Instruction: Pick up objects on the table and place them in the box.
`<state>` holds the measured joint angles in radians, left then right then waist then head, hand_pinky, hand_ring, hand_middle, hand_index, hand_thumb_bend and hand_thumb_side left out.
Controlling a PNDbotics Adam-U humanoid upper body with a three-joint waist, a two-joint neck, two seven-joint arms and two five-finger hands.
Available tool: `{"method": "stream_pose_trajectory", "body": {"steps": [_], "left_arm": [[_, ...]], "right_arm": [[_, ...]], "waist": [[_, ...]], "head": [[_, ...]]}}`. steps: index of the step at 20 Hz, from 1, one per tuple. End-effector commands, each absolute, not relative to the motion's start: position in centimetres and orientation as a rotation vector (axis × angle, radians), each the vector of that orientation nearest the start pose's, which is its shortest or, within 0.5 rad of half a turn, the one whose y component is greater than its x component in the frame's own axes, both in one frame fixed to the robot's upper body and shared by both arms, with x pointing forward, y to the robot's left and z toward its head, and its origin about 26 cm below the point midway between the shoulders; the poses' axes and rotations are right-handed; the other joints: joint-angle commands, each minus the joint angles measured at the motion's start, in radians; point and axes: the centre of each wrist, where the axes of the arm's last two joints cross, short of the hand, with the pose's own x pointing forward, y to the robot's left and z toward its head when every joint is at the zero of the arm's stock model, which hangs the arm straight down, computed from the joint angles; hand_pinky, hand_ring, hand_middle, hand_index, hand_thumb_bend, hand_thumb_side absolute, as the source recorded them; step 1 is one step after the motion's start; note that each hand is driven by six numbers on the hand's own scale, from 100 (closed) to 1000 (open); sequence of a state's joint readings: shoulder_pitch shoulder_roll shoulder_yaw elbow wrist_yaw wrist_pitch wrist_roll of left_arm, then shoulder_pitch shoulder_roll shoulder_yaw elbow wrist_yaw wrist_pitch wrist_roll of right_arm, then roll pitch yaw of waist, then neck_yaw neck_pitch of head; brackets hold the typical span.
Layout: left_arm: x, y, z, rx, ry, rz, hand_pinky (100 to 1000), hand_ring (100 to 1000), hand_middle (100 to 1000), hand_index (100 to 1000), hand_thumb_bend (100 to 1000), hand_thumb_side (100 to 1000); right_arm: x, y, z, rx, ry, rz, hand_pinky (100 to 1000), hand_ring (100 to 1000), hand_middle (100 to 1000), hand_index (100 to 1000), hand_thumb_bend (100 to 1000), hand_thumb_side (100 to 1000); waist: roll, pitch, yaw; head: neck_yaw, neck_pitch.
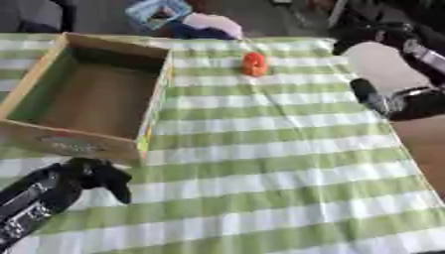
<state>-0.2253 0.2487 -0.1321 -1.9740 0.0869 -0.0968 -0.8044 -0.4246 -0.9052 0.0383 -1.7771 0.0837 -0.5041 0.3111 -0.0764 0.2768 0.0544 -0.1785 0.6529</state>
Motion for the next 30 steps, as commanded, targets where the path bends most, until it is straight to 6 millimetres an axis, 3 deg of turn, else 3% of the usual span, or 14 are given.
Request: {"method": "stream_pose_trajectory", "body": {"steps": [1,3,9,18,30], "left_arm": [[29.1,22.5,16.3,-0.524,-1.978,-1.253,646,620,591,804,167,1000],[29.1,22.5,16.2,-0.524,-1.974,-1.259,647,620,591,804,168,1000],[29.2,22.4,16.3,-0.545,-1.978,-1.261,643,614,587,802,170,1000],[29.2,21.9,17.1,-0.603,-1.991,-1.270,640,610,583,801,171,1000],[29.3,20.8,17.9,-0.689,-1.998,-1.307,641,610,583,802,174,1000]], "right_arm": [[32.7,-36.4,29.0,0.698,2.814,-2.054,833,820,719,925,100,542],[33.3,-36.9,29.5,0.692,2.808,-2.103,836,821,722,926,100,603],[35.2,-39.0,30.4,0.766,2.825,-2.204,842,822,727,926,100,646],[38.9,-42.8,29.6,1.021,2.930,-2.232,846,825,736,927,100,685],[43.5,-43.4,26.8,1.313,2.990,-2.234,850,828,741,929,100,727]], "waist": [[-0.001,-0.021,0.003],[-0.004,-0.021,0.009],[-0.017,-0.023,0.029],[-0.039,-0.024,0.091],[-0.053,-0.015,0.188]], "head": [[-0.007,0.007],[-0.011,0.007],[-0.028,0.005],[-0.076,-0.001],[-0.150,-0.010]]}}
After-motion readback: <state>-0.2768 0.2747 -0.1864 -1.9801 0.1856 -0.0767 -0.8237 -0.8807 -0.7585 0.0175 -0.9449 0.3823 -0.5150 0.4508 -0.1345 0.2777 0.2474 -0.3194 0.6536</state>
